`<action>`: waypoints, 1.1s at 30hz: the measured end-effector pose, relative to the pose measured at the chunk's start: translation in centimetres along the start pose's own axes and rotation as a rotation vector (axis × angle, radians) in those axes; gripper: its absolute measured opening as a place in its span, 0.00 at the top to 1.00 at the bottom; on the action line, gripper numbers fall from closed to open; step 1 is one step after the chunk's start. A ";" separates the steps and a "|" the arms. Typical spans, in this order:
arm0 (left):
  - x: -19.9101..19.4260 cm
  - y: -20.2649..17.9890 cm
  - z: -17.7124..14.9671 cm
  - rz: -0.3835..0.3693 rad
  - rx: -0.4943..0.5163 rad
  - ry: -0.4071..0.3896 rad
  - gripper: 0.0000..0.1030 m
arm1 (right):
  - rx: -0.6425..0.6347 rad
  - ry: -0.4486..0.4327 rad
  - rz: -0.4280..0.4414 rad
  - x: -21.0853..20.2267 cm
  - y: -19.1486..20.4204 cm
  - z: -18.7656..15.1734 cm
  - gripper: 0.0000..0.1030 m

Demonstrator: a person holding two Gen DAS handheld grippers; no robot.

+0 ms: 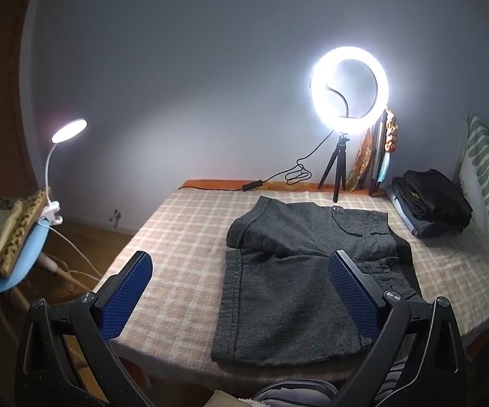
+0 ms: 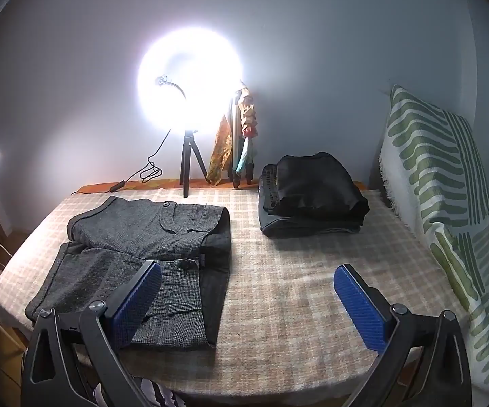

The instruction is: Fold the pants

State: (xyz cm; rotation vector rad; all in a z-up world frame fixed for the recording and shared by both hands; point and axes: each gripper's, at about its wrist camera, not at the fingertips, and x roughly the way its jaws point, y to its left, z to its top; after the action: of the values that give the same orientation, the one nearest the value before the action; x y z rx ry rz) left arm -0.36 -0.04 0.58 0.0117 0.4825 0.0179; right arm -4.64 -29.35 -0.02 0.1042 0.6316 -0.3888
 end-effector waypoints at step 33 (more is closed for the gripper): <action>0.1 0.2 -0.5 -0.001 -0.008 0.003 0.00 | -0.005 -0.009 -0.008 -0.2 0.2 0.0 0.00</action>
State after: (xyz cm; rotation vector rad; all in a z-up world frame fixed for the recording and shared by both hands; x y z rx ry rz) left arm -0.51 0.12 0.06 0.0038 0.4850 0.0190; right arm -4.69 -29.07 0.10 0.0949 0.6238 -0.3946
